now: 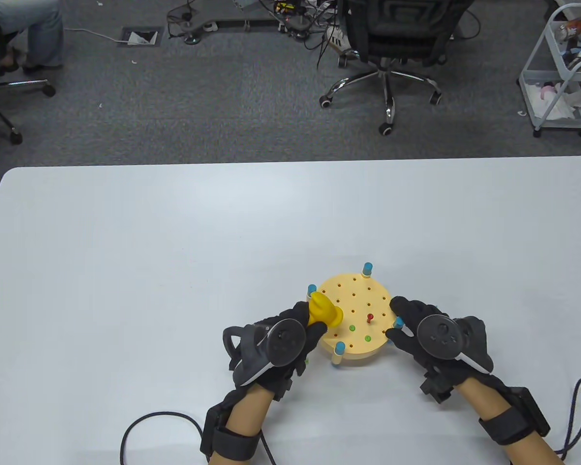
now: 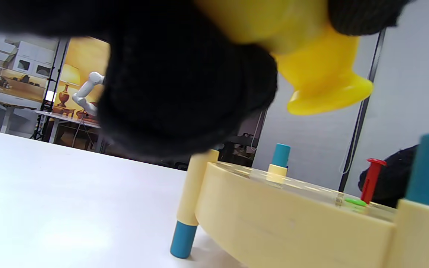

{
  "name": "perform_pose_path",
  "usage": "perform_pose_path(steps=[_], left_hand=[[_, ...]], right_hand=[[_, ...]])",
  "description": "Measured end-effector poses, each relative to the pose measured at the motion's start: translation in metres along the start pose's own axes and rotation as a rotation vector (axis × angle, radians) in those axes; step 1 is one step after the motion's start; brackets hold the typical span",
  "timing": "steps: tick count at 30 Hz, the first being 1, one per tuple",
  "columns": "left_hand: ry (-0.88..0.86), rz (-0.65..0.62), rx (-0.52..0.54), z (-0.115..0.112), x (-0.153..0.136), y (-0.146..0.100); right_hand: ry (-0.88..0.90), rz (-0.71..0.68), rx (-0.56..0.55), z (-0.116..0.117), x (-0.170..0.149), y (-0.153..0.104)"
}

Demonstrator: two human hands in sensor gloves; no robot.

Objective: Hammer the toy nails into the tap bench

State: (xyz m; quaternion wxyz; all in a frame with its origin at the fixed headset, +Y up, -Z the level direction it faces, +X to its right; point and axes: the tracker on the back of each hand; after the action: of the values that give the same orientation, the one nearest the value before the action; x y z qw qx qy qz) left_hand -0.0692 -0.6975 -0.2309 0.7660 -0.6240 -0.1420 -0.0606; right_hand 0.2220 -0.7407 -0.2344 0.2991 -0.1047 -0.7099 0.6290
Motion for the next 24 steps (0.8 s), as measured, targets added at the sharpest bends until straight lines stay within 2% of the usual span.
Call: perform_pose_path(steps=[6, 11, 14, 16, 17, 18, 19, 20, 22, 23, 24], left_hand=[[0.048, -0.039, 0.001, 0.004, 0.016, 0.001], [0.162, -0.084, 0.01, 0.016, 0.045, 0.021], [0.249, -0.115, -0.001, 0.015, 0.068, 0.033], [0.365, -0.16, -0.078, 0.002, 0.084, 0.039], [0.458, -0.165, -0.182, -0.006, 0.091, 0.04], [0.551, -0.124, -0.198, -0.002, 0.094, 0.04], [0.543, -0.165, -0.1, 0.002, 0.097, 0.041], [0.552, -0.126, -0.019, 0.009, 0.097, 0.04], [0.45, -0.106, 0.092, 0.02, 0.096, 0.039], [0.421, -0.118, 0.074, 0.02, 0.097, 0.04], [0.421, -0.178, -0.081, 0.009, 0.101, 0.044]], right_hand=[[0.075, 0.009, -0.04, 0.008, -0.007, -0.003], [0.063, -0.001, -0.043, 0.01, -0.008, -0.003], [0.07, -0.002, -0.045, 0.01, -0.008, -0.004], [0.067, -0.004, -0.046, 0.01, -0.008, -0.003], [0.064, -0.005, -0.047, 0.01, -0.008, -0.003], [0.062, -0.006, -0.047, 0.01, -0.008, -0.003], [0.062, -0.006, -0.047, 0.01, -0.008, -0.003], [0.062, -0.006, -0.047, 0.01, -0.008, -0.003], [0.061, -0.006, -0.047, 0.01, -0.008, -0.003], [0.062, -0.005, -0.047, 0.01, -0.008, -0.003], [0.062, -0.004, -0.046, 0.01, -0.008, -0.003]])
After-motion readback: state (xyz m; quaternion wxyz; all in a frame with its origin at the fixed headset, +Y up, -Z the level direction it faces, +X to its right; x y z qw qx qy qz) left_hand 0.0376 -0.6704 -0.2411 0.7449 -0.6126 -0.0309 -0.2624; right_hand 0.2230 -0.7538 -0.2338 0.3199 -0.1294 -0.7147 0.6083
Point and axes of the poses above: the tracker on the back of each hand, its own x axis roughly to the thumb side, its own y axis roughly from the wrist to the fingertips, z = x × y, and after that the axes turned 11 degrees about y, right-handed
